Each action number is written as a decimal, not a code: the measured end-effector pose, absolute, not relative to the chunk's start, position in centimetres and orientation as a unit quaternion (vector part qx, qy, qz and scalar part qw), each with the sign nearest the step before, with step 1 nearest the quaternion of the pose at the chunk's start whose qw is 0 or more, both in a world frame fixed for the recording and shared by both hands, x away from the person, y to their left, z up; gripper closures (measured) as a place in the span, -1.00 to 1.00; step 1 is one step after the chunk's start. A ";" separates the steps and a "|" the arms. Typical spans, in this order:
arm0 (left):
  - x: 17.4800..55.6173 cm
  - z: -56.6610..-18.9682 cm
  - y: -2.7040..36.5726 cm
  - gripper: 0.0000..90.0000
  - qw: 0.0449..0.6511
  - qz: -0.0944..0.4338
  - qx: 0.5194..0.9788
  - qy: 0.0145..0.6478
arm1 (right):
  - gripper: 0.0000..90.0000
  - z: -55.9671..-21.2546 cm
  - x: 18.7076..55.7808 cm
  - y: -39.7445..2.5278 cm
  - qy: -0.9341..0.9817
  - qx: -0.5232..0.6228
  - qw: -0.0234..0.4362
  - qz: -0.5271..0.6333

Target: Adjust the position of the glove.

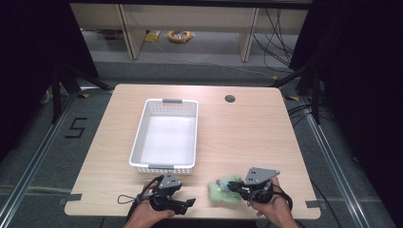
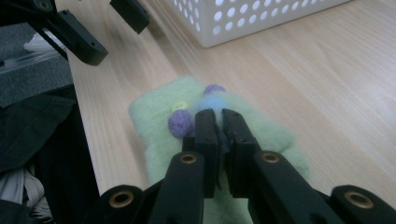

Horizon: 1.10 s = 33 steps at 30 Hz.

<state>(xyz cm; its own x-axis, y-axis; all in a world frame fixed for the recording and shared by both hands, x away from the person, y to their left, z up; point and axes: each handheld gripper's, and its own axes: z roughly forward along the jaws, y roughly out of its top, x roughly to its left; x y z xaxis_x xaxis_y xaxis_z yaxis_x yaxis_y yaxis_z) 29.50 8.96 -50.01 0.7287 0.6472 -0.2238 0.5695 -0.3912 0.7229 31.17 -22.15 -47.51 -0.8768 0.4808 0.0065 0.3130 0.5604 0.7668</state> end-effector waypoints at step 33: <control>30.4 -49.7 5.6 -0.43 0.440 -0.003 0.814 0.379 | 0.18 -47.3 31.3 -25.2 0.804 0.423 0.073 0.412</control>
